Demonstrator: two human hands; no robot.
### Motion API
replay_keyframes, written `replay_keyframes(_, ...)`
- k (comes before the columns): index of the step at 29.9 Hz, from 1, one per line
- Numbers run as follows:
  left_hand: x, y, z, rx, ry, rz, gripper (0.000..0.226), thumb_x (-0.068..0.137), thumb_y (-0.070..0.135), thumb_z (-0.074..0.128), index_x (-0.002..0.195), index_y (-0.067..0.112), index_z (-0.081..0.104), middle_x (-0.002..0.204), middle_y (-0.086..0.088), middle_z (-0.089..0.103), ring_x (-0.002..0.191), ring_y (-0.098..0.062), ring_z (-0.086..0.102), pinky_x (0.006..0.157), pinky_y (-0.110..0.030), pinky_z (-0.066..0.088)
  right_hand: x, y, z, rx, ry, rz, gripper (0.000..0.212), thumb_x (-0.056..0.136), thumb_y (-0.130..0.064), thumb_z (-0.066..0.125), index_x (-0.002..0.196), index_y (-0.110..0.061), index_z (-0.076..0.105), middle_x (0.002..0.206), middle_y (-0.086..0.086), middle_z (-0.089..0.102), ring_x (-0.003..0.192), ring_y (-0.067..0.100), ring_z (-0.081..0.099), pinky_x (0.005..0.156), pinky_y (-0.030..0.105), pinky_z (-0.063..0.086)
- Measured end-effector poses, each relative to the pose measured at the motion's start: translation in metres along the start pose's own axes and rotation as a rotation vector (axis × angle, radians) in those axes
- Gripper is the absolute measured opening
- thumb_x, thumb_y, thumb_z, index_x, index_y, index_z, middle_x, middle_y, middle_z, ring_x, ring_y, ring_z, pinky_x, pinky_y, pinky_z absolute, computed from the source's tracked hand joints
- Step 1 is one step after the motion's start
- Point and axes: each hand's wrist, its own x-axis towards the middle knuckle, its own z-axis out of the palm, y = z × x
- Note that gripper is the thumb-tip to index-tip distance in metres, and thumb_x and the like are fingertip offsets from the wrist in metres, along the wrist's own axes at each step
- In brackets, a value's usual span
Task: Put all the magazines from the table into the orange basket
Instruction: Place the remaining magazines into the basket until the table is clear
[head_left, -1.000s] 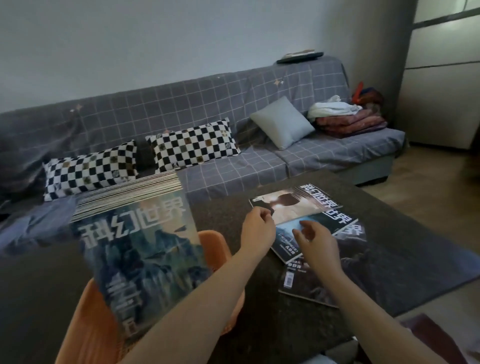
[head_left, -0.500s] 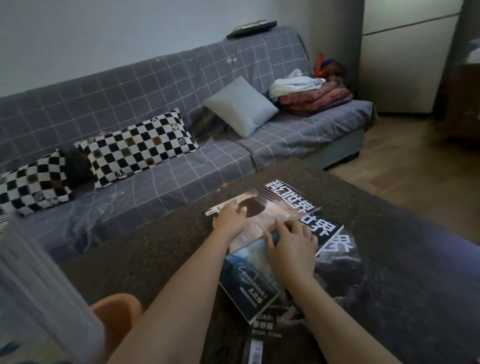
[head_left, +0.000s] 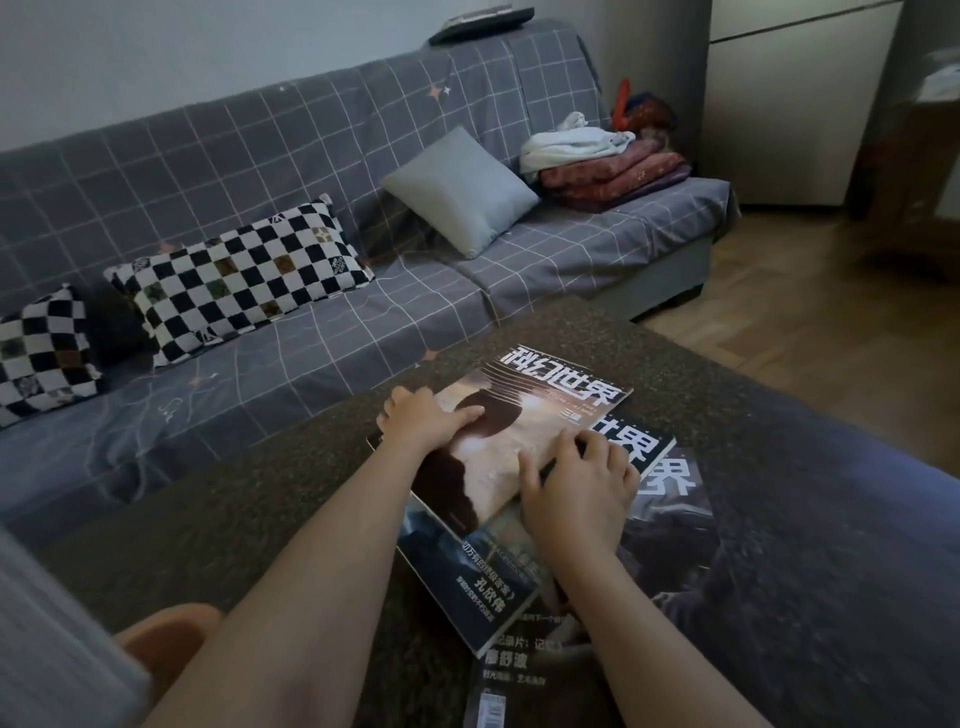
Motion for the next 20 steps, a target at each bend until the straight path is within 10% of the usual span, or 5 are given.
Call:
replay_keyframes(10, -0.102, -0.007, -0.046, -0.513, 0.117, 0.013, 0.019, 0.09, 0.034, 0.06, 0.092, 0.02, 0.048, 0.081, 0.003, 0.055, 0.074, -0.019, 0.054, 0.072, -0.036, 0.046, -0.027, 0.018, -0.044, 0.167, -0.165, 0.053, 0.051, 0.089, -0.042, 0.053, 0.132, -0.017, 0.044, 0.142, 0.002, 0.042, 0.132, 0.025, 0.032, 0.109, 0.045, 0.022)
replay_keyframes(20, -0.237, -0.036, -0.108, -0.887, 0.329, 0.115, 0.016, 0.09, 0.028, 0.061, 0.084, 0.032, 0.047, 0.084, 0.006, 0.06, 0.072, -0.009, 0.06, 0.056, -0.026, 0.048, -0.097, 0.007, -0.137, 0.915, -0.188, 0.2, 0.041, 0.091, -0.031, 0.056, 0.129, -0.018, 0.049, 0.117, 0.004, 0.063, 0.098, 0.02, 0.062, 0.077, 0.041, 0.055)
